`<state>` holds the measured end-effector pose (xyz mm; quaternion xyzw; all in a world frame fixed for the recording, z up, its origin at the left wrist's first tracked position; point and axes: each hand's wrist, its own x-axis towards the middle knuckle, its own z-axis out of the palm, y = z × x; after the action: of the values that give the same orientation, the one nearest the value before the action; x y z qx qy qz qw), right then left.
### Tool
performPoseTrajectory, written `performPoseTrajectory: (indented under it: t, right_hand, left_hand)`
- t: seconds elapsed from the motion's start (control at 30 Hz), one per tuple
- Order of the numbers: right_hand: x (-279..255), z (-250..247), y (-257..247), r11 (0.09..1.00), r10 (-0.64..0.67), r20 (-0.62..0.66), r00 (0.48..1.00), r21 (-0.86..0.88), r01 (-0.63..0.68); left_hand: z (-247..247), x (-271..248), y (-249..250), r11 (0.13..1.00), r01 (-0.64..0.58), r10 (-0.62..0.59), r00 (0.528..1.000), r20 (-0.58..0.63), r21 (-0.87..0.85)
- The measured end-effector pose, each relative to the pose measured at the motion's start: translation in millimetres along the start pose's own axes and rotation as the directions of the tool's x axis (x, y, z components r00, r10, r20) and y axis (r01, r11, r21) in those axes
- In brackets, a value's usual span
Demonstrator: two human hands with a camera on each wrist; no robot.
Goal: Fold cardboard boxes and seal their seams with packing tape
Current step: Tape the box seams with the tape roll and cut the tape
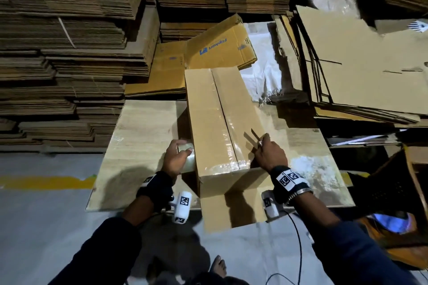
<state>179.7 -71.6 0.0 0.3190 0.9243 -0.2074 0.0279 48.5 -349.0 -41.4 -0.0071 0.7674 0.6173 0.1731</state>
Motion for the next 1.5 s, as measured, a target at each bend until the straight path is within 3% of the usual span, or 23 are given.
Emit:
performPoseTrajectory:
  t: [0.17,0.23,0.37,0.53,0.67,0.77,0.83,0.97,1.03,1.07,1.13,1.2,1.27,1.5]
  right_hand:
    - [-29.6,-16.5,13.1,0.990,-0.015,0.127,0.992,-0.135,0.032]
    - [-30.8,-31.5,8.3,0.971,-0.004,0.177,0.984,-0.234,0.046]
    - [-8.5,-55.0,-12.6,0.940,-0.079,0.117,0.990,-0.321,0.113]
    - [38.3,-54.7,-39.6,0.983,-0.060,0.121,0.991,-0.166,0.080]
    - [65.0,-44.7,-55.6,0.999,-0.027,0.030,0.999,0.033,0.026]
    - [82.3,-32.9,-66.1,0.989,-0.077,0.010,0.997,0.126,0.075]
    - [89.9,-25.4,-66.1,0.995,-0.095,0.060,0.994,0.048,0.093]
    - [105.2,-32.4,-72.7,0.955,-0.053,0.100,0.994,-0.285,0.080]
    - [116.1,-45.2,-83.9,0.938,-0.093,0.101,0.991,-0.324,0.121]
    - [122.3,-52.3,-91.6,0.945,-0.168,0.109,0.980,-0.265,0.191]
    - [135.6,-65.2,-111.4,0.952,-0.306,0.111,0.946,0.053,0.302]
    - [144.7,-76.3,-136.2,0.870,-0.346,0.102,0.933,0.407,0.278]
    - [152.3,-80.9,-156.9,0.765,-0.328,0.116,0.938,0.614,0.192]
    - [192.1,-55.9,-171.1,0.667,-0.288,0.048,0.957,0.727,0.164]
  left_hand:
    - [-12.1,-31.9,-19.1,0.997,0.072,-0.070,0.995,0.066,-0.026]
    - [-9.1,-42.7,-19.2,0.999,0.035,-0.036,0.997,0.065,0.016]
    - [-4.3,-51.1,-4.5,0.993,-0.064,0.063,0.998,0.019,0.103]
    - [-14.4,-40.6,17.3,0.993,-0.108,0.109,0.994,-0.016,0.046]
    - [-16.4,-14.2,46.2,0.987,-0.162,0.162,0.987,0.008,0.010]
    - [-17.1,8.2,71.8,0.986,-0.154,0.157,0.987,0.037,-0.062]
    - [-16.8,19.7,88.6,0.984,-0.138,0.146,0.987,0.070,-0.115]
    - [-10.0,58.9,119.3,0.974,-0.135,0.170,0.966,0.195,-0.180]
    - [-3.9,80.0,132.4,0.973,-0.121,0.174,0.944,0.279,-0.199]
    - [-0.7,90.0,136.8,0.974,-0.114,0.174,0.932,0.317,-0.198]
    - [6.2,113.2,144.3,0.977,-0.108,0.173,0.905,0.388,-0.184]
    - [13.3,135.0,152.3,0.978,-0.114,0.182,0.871,0.457,-0.173]
    - [18.3,154.4,158.5,0.983,-0.102,0.167,0.839,0.517,-0.153]
    - [24.1,200.1,171.4,0.986,-0.118,0.164,0.784,0.599,-0.117]
